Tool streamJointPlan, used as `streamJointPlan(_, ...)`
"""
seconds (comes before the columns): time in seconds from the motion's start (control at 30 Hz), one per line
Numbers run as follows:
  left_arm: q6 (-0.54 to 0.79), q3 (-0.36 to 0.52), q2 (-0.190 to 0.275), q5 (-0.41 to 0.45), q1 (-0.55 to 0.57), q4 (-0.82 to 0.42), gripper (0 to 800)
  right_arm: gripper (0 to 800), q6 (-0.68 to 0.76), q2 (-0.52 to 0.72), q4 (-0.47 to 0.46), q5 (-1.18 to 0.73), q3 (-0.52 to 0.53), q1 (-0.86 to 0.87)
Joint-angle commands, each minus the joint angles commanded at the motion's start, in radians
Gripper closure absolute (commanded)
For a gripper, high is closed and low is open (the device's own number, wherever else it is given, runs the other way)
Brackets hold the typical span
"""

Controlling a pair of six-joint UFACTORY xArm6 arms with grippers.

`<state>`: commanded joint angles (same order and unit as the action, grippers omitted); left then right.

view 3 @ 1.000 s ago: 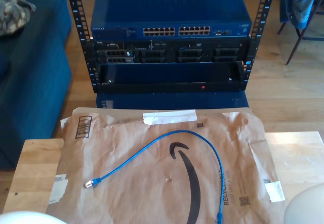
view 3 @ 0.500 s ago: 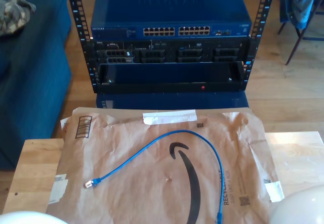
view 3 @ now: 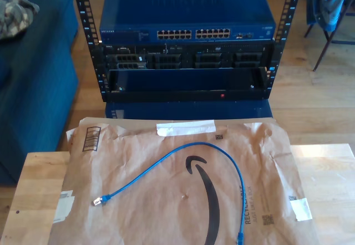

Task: Grab the cable and plug it in

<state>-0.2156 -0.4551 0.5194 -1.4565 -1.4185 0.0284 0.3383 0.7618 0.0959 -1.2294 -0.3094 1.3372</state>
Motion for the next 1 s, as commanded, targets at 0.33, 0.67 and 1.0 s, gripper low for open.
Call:
streamJointPlan(0.33, -0.318, -0.071, -0.005, -0.009, 0.322, 0.028, 0, 3, 0.420, -0.255, -0.002, -0.003, -0.265, -0.404)
streamJointPlan(0.67, -0.500, -0.083, -0.043, 0.000, 0.519, 0.034, 0, 3, 0.784, -0.287, -0.003, -0.031, -0.347, -0.911)
streamJointPlan(1.0, -0.519, -0.144, -0.063, -0.003, 0.569, 0.126, 0, 2, 1.158, -0.342, -0.002, -0.035, -0.442, -1.494)
